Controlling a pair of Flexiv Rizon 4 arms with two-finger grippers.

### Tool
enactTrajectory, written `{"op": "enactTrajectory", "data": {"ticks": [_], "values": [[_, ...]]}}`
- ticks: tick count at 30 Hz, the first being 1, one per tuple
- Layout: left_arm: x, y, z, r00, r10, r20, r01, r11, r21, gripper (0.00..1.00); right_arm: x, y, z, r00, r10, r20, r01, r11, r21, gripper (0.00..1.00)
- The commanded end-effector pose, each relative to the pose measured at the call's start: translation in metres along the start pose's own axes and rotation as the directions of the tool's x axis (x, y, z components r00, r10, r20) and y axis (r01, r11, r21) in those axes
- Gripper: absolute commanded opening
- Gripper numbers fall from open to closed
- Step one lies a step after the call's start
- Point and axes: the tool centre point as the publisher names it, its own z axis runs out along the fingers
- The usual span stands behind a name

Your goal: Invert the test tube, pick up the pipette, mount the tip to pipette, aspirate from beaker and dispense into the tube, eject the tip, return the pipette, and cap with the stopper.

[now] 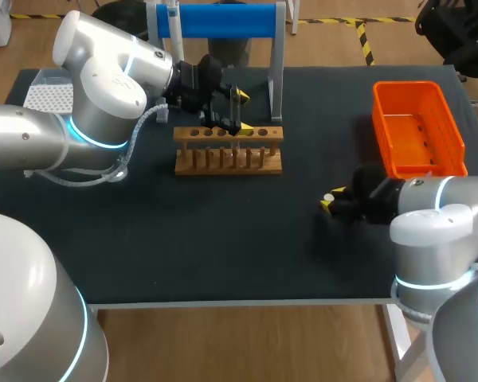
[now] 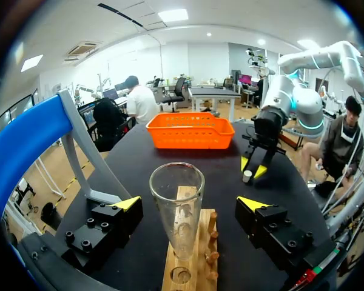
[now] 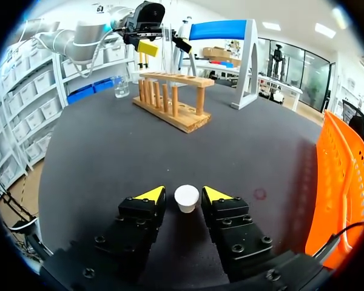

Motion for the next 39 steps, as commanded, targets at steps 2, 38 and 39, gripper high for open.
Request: {"op": "enactTrajectory", "data": {"ticks": [2,38,39], "values": [[-0.001,0.0,-0.001,1.0,0.0,-0.005,0.0,1.0,-0.002,1.0,0.0,0.0,0.003,1.0,0.001,0.008,-0.001,1.0,0.007,0.38],[-0.001,0.0,-0.001,1.0,0.0,-0.005,0.0,1.0,-0.002,1.0,-0.004,0.026,-0.013,0.999,-0.047,-0.017,0.047,0.999,-0.018,0.0],[-0.001,0.0,-0.001,1.0,0.0,-0.005,0.0,1.0,-0.002,1.0,-0.005,0.03,-0.016,0.998,-0.052,-0.023,0.052,0.998,-0.02,0.0]]}}
